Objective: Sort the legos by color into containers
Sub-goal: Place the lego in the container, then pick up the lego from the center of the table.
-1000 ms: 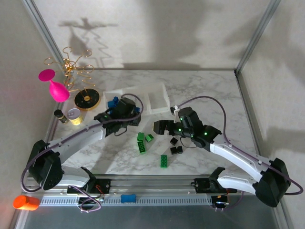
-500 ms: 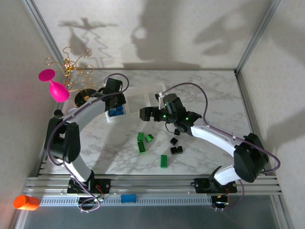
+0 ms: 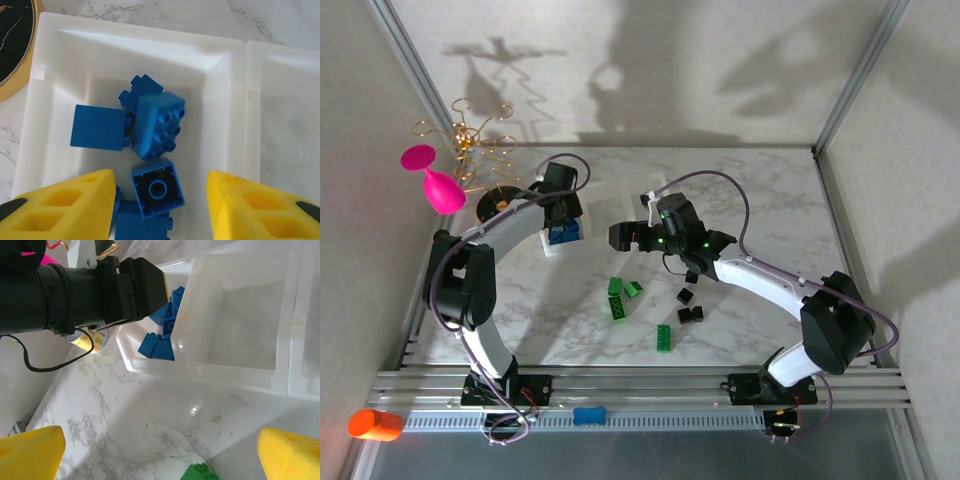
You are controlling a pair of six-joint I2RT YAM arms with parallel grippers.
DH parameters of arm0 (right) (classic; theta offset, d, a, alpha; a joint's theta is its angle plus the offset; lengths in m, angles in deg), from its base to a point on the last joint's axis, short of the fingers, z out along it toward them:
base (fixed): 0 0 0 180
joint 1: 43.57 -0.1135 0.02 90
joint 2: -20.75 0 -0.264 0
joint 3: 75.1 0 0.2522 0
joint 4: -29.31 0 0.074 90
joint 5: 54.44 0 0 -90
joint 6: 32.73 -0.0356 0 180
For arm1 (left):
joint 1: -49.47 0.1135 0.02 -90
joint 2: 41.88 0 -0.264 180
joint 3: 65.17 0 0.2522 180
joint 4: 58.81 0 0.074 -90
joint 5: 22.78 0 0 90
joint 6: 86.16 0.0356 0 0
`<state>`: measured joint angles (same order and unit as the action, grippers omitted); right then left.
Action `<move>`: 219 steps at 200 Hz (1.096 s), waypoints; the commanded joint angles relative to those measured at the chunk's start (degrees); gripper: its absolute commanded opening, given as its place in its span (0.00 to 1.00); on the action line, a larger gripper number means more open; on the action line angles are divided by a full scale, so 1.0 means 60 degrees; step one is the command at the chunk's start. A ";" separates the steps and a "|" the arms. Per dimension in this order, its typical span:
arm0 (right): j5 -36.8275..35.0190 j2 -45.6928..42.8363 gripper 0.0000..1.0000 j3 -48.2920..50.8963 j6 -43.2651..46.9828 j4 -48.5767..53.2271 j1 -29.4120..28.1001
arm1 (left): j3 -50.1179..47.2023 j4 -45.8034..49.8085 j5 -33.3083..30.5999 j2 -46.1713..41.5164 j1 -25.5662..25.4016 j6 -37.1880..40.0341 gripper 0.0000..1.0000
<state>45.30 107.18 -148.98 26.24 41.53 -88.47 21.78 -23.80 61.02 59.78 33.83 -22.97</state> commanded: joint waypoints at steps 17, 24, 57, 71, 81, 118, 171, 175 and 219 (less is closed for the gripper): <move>0.0084 -0.0172 0.99 -0.0209 0.0103 -0.0105 0.0187 | 0.0036 0.0134 0.0019 -0.0860 -0.0022 0.0050 0.52; 0.0071 -0.0256 0.99 -0.0180 0.0103 -0.0059 0.0218 | -0.0009 0.0172 0.0062 -0.1023 -0.0075 0.0081 0.52; -0.0010 -0.0678 0.99 0.0199 0.0056 0.0184 0.0451 | -0.0523 0.0245 0.0219 -0.1874 -0.0421 0.0143 0.52; -0.0064 -0.0829 0.99 0.0333 0.0059 0.0377 0.0538 | -0.0786 0.0317 0.0317 -0.2236 -0.0682 0.0107 0.52; -0.0085 -0.0956 0.99 0.0462 0.0084 0.0490 0.0577 | -0.1029 0.0326 0.0468 -0.2490 -0.0938 0.0125 0.52; -0.0221 -0.1337 0.99 0.0987 0.0171 0.1076 0.0612 | -0.1902 0.0552 0.0665 -0.3404 -0.2040 0.0011 0.52; -0.0319 -0.2060 0.99 0.2293 0.0005 0.1586 0.0614 | -0.3120 0.0620 0.1497 -0.3822 -0.3208 -0.0362 0.54; -0.0311 -0.2118 0.99 0.2401 -0.0011 0.1590 0.0614 | -0.3141 0.0642 0.1521 -0.3741 -0.3346 -0.0327 0.55; -0.0273 -0.2552 0.99 0.3299 -0.0146 0.1702 0.0610 | -0.3262 0.0779 0.1405 -0.2858 -0.4302 -0.0404 0.57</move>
<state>44.18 93.94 -131.21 26.15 50.64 -85.06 3.20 -20.78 68.41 40.11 9.57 -24.32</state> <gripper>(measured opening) 0.987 0.564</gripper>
